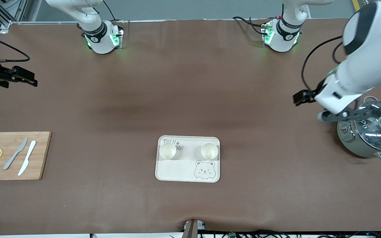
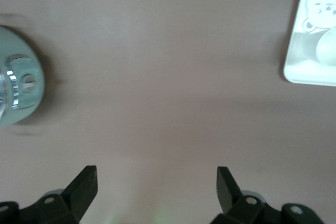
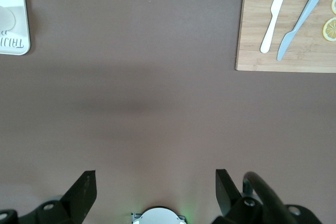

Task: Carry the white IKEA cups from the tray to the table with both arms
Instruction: 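Reach the left gripper toward the cup nearest the pot while the right gripper approaches, then lower the right gripper to the other cup while the left gripper grasps its cup, then grasp the white cup with the right gripper while the left gripper lifts its cup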

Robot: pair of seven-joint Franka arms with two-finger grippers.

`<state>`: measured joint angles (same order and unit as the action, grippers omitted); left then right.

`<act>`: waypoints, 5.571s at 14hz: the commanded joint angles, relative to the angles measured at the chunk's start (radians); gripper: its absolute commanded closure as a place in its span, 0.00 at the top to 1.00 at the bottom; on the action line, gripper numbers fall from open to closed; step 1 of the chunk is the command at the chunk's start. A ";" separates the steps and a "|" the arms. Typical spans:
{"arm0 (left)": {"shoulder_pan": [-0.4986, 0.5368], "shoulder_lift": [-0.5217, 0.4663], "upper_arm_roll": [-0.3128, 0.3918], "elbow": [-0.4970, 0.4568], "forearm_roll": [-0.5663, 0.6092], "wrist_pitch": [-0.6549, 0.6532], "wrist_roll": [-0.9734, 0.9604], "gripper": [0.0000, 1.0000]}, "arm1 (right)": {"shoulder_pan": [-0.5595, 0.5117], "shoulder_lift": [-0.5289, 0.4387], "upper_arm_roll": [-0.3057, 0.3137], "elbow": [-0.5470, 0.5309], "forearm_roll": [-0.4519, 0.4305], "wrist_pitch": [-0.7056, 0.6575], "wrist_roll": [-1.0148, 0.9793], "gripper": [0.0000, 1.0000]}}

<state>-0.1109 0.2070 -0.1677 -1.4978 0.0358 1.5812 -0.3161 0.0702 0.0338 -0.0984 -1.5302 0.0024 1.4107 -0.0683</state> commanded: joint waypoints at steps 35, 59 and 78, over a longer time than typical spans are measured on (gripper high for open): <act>-0.273 0.503 0.005 0.143 0.050 0.548 -0.376 1.00 | 0.147 0.294 0.013 -0.033 0.142 0.221 0.431 1.00; -0.311 0.603 0.005 0.140 0.055 0.740 -0.505 0.00 | 0.491 0.613 0.013 -0.022 0.277 0.855 0.975 1.00; 0.043 0.344 0.033 0.127 0.025 0.211 -0.089 0.00 | 0.522 0.715 0.013 0.073 0.269 0.900 1.101 0.27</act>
<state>-0.0915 0.5886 -0.1286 -1.3069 0.0604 1.7980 -0.4236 0.5921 0.7209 -0.0786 -1.4947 0.2578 2.3190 1.0286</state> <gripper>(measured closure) 0.969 0.758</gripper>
